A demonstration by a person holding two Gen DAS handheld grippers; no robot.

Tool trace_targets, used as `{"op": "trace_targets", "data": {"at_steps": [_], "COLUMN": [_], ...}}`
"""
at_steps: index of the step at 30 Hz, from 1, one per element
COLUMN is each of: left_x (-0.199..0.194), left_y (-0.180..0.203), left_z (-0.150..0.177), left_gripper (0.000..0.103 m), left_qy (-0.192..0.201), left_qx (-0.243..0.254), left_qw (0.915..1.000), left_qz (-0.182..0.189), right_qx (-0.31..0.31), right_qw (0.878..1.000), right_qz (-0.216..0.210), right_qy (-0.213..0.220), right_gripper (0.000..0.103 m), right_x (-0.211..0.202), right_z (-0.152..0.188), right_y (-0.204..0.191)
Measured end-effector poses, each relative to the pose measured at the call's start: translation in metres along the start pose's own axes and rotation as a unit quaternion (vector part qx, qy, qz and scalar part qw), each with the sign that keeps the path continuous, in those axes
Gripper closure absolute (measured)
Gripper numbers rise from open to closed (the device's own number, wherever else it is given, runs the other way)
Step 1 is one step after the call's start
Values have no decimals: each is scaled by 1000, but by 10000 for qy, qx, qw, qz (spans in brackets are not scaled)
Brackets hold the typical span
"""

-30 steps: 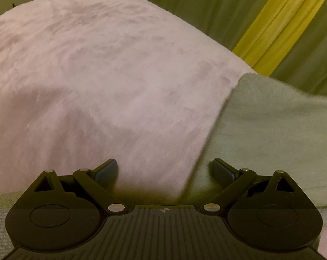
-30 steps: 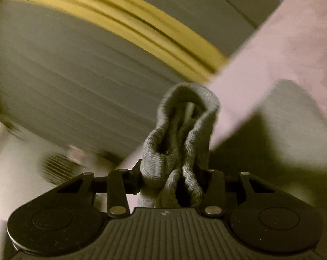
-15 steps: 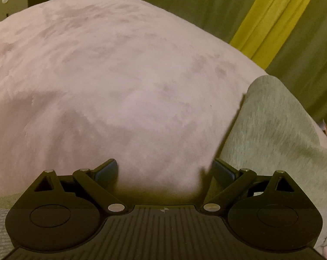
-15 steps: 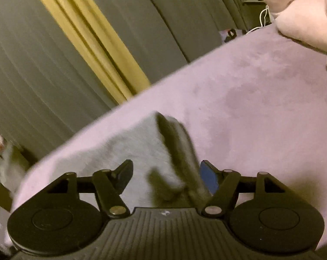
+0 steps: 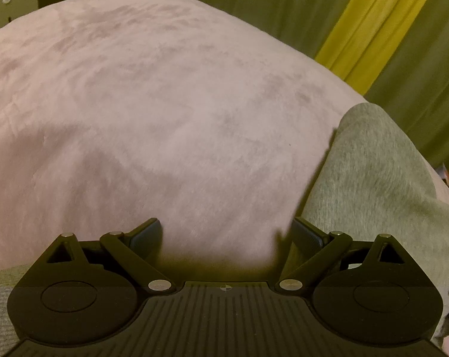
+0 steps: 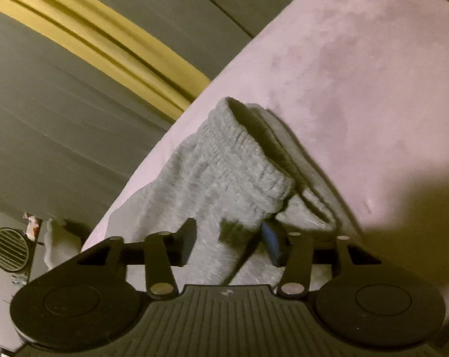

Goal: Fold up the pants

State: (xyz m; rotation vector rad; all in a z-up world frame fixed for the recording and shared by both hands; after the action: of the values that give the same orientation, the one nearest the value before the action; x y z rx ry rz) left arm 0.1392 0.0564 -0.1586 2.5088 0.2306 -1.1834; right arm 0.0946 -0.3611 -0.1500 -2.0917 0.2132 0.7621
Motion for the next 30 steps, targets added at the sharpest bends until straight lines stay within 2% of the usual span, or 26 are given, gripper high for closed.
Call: {"op": "trace_targets", "data": {"at_steps": [3, 5, 7, 11, 15, 16, 18, 19, 22, 26, 30], "left_x": [1, 1, 1, 2, 2, 2, 2, 2, 3, 3, 4], "left_y": [0, -1, -1, 0, -1, 0, -1, -1, -1, -1, 0], "left_z": [0, 0, 0, 1, 1, 1, 1, 1, 2, 3, 4], "left_gripper": [5, 5, 5, 5, 5, 5, 5, 5, 5, 5, 5], "left_qy": [-18, -24, -27, -37, -32, -37, -36, -35, -45, -46, -57], "left_qx": [-2, -9, -18, 13, 3, -1, 20, 27, 36, 60, 73], "left_qw": [10000, 10000, 10000, 10000, 10000, 10000, 10000, 10000, 10000, 10000, 9999], "left_qz": [-5, 1, 6, -16, -2, -12, -14, -20, -26, -37, -68], "right_qx": [175, 480, 531, 497, 1091, 1066, 636, 458, 176, 286, 156], "right_qw": [9997, 9981, 9970, 9975, 9933, 9938, 9979, 9989, 9998, 9995, 9997], "right_qz": [61, -11, 110, 139, -44, -66, -30, -22, 21, 106, 158], "right_qy": [-168, -374, -554, -479, -381, -313, -80, -13, 23, 60, 55], "right_gripper": [50, 51, 51, 53, 56, 56, 78, 80, 80, 80, 81], "right_x": [10, 6, 1, 1, 9, 8, 6, 5, 8, 19, 24], "right_z": [6, 8, 15, 21, 11, 9, 5, 5, 7, 10, 6], "right_y": [4, 3, 1, 7, 15, 13, 3, -1, -1, 13, 4]}}
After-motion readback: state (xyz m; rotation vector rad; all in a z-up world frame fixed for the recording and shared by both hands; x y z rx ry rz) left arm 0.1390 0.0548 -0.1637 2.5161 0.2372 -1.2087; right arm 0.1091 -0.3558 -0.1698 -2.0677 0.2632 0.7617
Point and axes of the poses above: each gripper's, at about its wrist camera, not at the fingertips, and x roughly the way its jaws point, y to its right, z to its underside, the point moved 8 cm from there along x, roughly the way its jaws point, and after that the axes turned 5 degrees about y, right-handed, at the moved point
